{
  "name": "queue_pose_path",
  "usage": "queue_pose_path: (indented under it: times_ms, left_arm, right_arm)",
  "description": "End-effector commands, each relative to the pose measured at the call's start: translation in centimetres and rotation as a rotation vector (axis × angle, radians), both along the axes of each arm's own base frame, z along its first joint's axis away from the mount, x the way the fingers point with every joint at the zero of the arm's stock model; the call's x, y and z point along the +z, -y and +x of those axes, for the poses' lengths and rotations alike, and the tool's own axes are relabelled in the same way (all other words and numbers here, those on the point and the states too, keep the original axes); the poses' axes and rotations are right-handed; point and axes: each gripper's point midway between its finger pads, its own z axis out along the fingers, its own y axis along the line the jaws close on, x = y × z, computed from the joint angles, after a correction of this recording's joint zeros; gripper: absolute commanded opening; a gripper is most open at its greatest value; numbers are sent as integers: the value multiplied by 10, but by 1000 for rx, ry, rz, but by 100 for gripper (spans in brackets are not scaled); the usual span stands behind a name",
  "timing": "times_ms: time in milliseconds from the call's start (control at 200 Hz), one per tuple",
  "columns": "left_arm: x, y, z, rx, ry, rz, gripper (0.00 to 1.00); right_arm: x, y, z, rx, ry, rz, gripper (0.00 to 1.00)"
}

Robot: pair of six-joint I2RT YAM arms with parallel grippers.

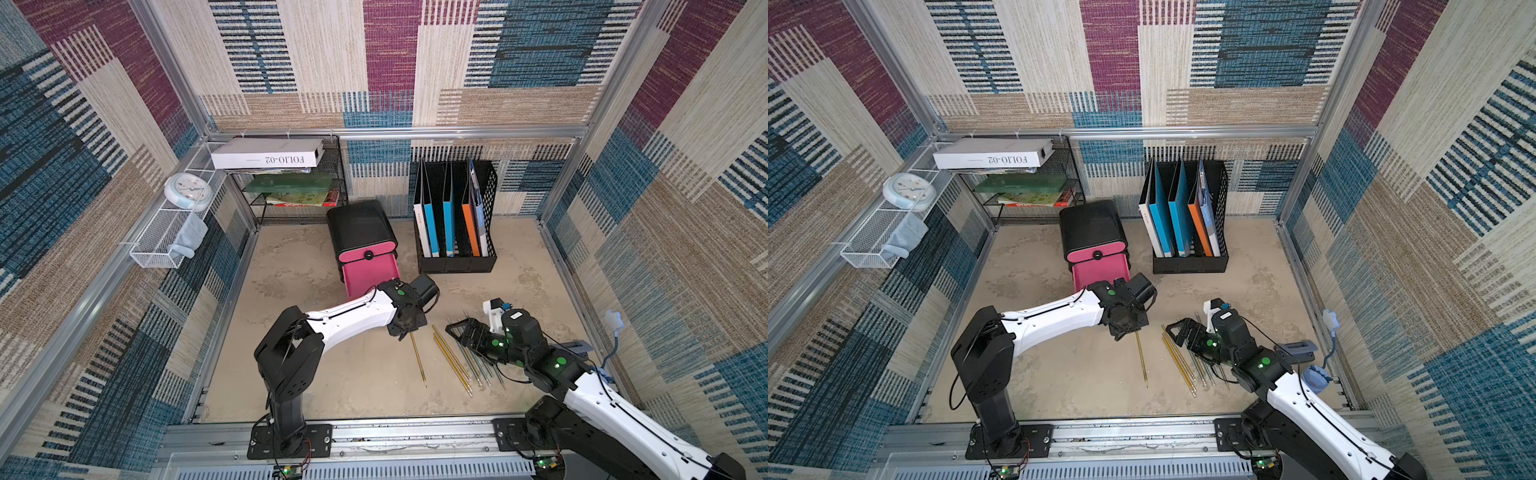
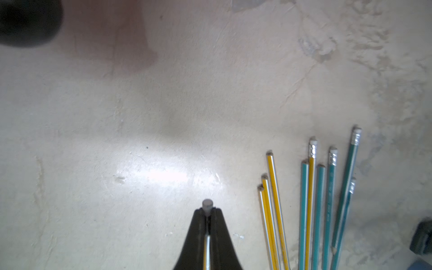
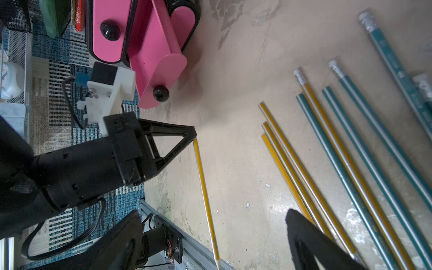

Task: Please place the pencils in the drawer according to their color
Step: Pick up the pencil from the center of the board.

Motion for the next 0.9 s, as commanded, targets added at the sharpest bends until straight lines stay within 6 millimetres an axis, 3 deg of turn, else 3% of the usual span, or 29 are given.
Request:
queue_pose_path:
  times_ms: [0,190,416,897]
  left_arm:
    - [15,-5,-5,-60,24,1,0]
    - [52,-10,-1,-161,134,-1,0]
    - [98,-22,18,-302,287,67,0]
    - [176,-65,100,-457,570,190,0]
  right_arm:
    - [8,-6,2,9,20,39,99]
    - [19,-16,6,32,45,96,99]
    - [40,-30,13,68,103,189,99]
    - [52,-54,29,117,117,258,99]
